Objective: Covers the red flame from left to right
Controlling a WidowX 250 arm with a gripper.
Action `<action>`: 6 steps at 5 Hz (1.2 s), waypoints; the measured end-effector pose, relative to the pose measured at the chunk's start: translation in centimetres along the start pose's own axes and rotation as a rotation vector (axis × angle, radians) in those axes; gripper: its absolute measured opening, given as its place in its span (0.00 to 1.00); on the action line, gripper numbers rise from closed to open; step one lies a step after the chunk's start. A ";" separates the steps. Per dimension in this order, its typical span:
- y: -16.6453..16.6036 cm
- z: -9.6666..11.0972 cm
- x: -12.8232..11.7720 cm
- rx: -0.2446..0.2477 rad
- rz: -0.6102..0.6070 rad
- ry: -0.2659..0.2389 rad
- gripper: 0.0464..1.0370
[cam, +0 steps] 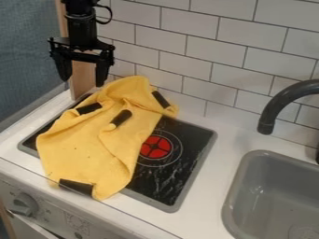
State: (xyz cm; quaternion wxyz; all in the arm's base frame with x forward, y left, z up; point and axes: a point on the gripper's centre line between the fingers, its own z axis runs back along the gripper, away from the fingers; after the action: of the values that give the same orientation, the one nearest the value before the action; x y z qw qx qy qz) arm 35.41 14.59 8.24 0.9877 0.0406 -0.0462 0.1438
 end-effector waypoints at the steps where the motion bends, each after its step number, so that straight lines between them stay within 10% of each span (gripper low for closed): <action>1: -0.1 -1.3 -0.6 -0.004 0.004 0.041 0.96; 6: -4.0 -5.1 -1.8 0.013 -0.065 0.101 0.96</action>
State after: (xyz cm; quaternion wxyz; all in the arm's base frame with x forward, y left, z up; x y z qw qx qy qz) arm 35.27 10.77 2.72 0.9927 0.0410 0.0058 0.1137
